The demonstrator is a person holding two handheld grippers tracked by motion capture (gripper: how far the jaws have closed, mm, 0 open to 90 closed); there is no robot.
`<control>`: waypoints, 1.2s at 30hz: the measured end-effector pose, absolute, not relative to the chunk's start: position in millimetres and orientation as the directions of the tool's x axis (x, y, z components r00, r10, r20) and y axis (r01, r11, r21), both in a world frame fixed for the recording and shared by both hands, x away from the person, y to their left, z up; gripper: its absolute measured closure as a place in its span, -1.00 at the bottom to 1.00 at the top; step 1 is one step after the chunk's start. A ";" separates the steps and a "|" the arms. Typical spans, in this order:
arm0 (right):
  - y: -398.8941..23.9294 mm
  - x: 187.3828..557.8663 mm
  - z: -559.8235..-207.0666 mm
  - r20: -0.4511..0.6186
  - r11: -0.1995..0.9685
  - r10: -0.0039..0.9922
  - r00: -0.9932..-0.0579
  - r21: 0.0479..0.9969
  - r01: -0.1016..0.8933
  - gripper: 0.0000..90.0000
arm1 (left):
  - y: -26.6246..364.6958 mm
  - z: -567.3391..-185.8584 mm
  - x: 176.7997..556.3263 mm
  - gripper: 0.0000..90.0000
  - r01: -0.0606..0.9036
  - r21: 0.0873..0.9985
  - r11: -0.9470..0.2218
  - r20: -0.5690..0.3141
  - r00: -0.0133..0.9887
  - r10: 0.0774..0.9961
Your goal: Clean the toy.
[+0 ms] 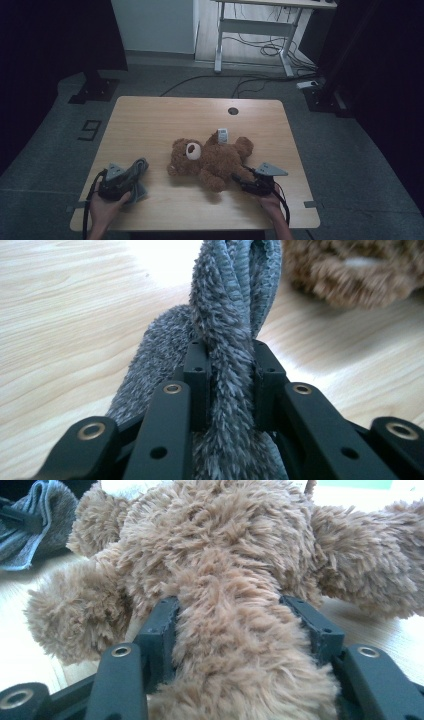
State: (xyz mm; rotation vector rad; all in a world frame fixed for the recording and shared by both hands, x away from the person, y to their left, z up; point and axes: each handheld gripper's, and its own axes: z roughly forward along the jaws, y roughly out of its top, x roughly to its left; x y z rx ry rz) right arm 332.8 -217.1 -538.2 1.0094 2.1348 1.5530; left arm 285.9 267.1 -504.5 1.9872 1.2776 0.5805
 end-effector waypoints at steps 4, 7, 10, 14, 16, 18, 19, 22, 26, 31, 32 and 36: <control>-218.3 333.6 -538.3 0.147 0.165 0.694 -0.705 0.920 0.354 -0.05 | 274.7 -506.9 285.5 0.59 0.626 0.725 -0.287 0.025 0.392 0.920; -218.9 333.0 -538.0 0.146 0.166 0.694 -0.705 0.920 0.355 -0.05 | 278.7 -515.1 286.9 0.54 0.662 0.691 -0.289 0.039 0.365 0.930; -219.2 331.6 -536.8 0.128 0.181 0.696 -0.707 0.921 0.345 -0.06 | 280.3 -526.7 288.1 0.40 0.689 0.669 -0.278 0.028 0.351 0.936; -219.8 331.9 -536.5 0.123 0.186 0.696 -0.707 0.921 0.343 -0.07 | 278.7 -526.7 289.0 0.08 0.683 0.673 -0.283 0.025 0.362 0.932; -220.3 331.4 -535.5 0.118 0.188 0.698 -0.706 0.921 0.340 -0.09 | 277.6 -525.5 289.0 -0.12 0.674 0.680 -0.287 0.017 0.377 0.926; -221.5 330.1 -533.8 0.111 0.186 0.708 -0.698 0.923 0.336 -0.17 | 276.6 -523.3 287.8 -0.28 0.663 0.691 -0.289 0.011 0.390 0.921; -221.7 329.5 -533.3 0.108 0.182 0.713 -0.693 0.925 0.332 -0.22 | 275.5 -520.3 286.2 -0.33 0.650 0.704 -0.288 0.004 0.401 0.916; -224.3 327.2 -530.5 0.097 0.171 0.742 -0.663 0.929 0.327 -0.36 | 271.3 -510.1 282.1 -0.36 0.618 0.733 -0.284 -0.013 0.430 0.903; -230.3 325.8 -527.2 0.121 0.144 0.743 -0.659 0.932 0.333 -0.38 | 262.9 -496.1 277.7 -0.38 0.573 0.767 -0.288 0.000 0.449 0.894; -232.8 323.2 -524.5 0.117 0.143 0.747 -0.655 0.933 0.331 -0.39 | 254.6 -488.8 273.4 -0.39 0.545 0.785 -0.296 -0.002 0.480 0.877; -233.1 323.1 -524.4 0.118 0.142 0.746 -0.655 0.933 0.330 -0.39 | 253.0 -487.7 272.5 -0.39 0.536 0.789 -0.300 0.005 0.482 0.876; -234.3 322.6 -523.5 0.117 0.146 0.744 -0.658 0.932 0.331 -0.39 | 250.1 -483.6 270.8 -0.39 0.517 0.804 -0.294 0.002 0.492 0.871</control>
